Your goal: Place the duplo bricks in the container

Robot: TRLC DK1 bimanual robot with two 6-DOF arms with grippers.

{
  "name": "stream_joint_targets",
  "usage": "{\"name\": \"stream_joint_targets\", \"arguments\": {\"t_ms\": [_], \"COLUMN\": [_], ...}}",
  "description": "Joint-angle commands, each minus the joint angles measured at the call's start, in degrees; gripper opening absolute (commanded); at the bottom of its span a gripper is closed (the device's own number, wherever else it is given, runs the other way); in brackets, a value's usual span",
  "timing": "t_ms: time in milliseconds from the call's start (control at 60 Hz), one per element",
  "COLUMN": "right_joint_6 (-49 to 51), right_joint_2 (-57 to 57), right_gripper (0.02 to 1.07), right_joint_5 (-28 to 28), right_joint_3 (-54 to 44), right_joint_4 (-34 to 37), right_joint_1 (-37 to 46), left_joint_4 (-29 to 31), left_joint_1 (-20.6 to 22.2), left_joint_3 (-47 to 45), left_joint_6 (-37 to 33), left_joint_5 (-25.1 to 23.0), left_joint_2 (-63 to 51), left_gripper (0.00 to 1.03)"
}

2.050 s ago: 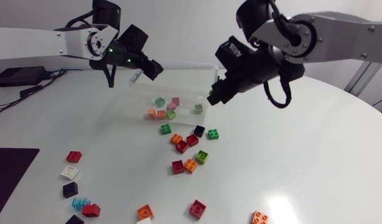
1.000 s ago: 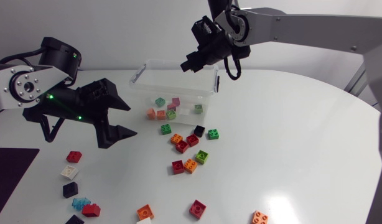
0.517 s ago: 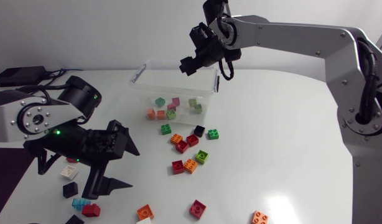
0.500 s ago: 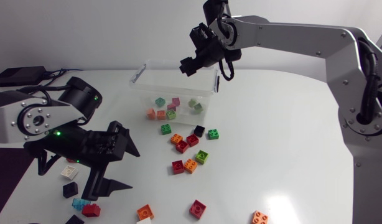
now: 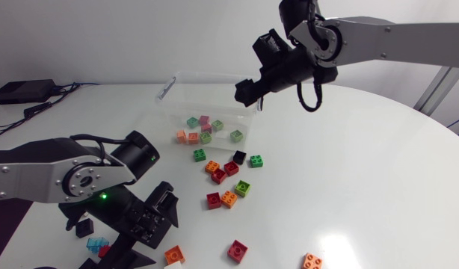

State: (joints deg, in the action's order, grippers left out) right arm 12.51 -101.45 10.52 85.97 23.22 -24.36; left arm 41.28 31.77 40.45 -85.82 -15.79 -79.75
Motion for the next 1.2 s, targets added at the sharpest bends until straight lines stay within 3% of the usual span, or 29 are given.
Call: {"name": "stream_joint_targets", "arguments": {"t_ms": [0,250,350,567,750,1050,1183], "right_joint_6": [1.5,3.1,3.4,3.4,3.0,2.0,1.5], "right_joint_2": [4.2,14.7,17.8,22.3,23.8,20.9,17.3], "right_gripper": [1.03,1.03,1.02,1.02,1.02,1.02,1.02], "right_joint_5": [0.7,1.3,1.3,-0.9,-3.1,-4.7,-4.7], "right_joint_3": [-5.8,-21.5,-25.9,-33.3,-37.5,-39.7,-39.7], "right_joint_4": [-0.7,-0.5,0.3,3.7,7.1,9.9,9.7], "right_joint_1": [0.1,-2.5,-3.9,-9.0,-13.9,-21.3,-24.2], "left_joint_4": [0.2,0.0,-0.1,-1.9,-3.4,-3.7,-3.7], "left_joint_1": [1.6,5.0,5.1,5.3,6.1,5.2,2.9], "left_joint_3": [1.0,3.4,4.1,3.1,2.1,1.2,1.8], "left_joint_6": [-3.5,-3.8,-3.7,-4.0,-3.3,-1.7,-1.1], "left_joint_5": [1.2,1.8,1.8,1.7,1.2,0.7,0.8], "left_joint_2": [-3.0,-8.8,-10.0,-11.5,-11.8,-12.0,-11.7], "left_gripper": [0.92,0.87,0.79,0.48,0.06,0.04,0.04]}}
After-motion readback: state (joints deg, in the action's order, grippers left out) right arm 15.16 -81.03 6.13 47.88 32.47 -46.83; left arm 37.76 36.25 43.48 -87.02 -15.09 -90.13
